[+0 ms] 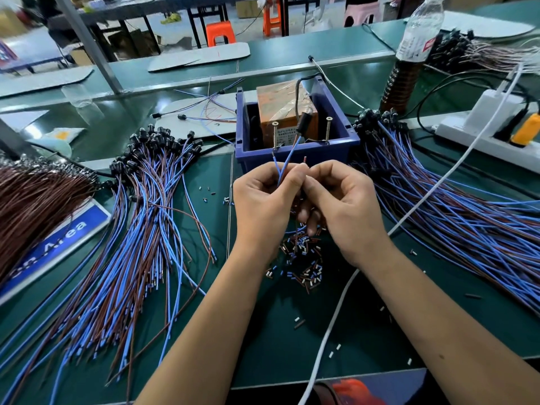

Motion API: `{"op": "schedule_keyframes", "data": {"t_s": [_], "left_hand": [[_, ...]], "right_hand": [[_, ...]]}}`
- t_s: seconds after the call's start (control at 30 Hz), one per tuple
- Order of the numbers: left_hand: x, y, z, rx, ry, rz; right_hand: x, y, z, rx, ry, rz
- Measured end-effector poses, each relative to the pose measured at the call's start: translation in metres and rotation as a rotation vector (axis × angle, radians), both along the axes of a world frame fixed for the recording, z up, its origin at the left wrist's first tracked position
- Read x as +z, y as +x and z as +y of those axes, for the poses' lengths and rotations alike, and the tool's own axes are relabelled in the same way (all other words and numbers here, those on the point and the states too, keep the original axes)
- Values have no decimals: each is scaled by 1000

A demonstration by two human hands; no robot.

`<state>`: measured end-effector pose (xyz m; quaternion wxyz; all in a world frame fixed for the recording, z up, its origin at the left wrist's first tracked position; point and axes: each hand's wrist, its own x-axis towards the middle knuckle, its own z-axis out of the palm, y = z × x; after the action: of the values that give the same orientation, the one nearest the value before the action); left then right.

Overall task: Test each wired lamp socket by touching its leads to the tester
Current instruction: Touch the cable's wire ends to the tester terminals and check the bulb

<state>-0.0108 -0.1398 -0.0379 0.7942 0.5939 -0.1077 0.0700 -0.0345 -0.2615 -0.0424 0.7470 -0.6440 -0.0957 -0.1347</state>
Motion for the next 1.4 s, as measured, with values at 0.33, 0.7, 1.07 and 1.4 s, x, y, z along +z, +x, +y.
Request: {"op": "schedule_keyframes", "data": {"t_s": [0.33, 0.7, 1.07, 1.4], "left_hand": [[-1, 3, 7, -256, 84, 140], [1, 2, 7, -63, 44, 48], [4, 2, 9, -149, -59, 31], [7, -3, 8, -43, 141, -170]], "right_hand": [[6, 1, -8, 14, 172, 104], [0, 0, -13, -79, -1, 53], [0, 2, -12, -109, 51, -1], [1, 10, -23, -540, -61, -161]]}}
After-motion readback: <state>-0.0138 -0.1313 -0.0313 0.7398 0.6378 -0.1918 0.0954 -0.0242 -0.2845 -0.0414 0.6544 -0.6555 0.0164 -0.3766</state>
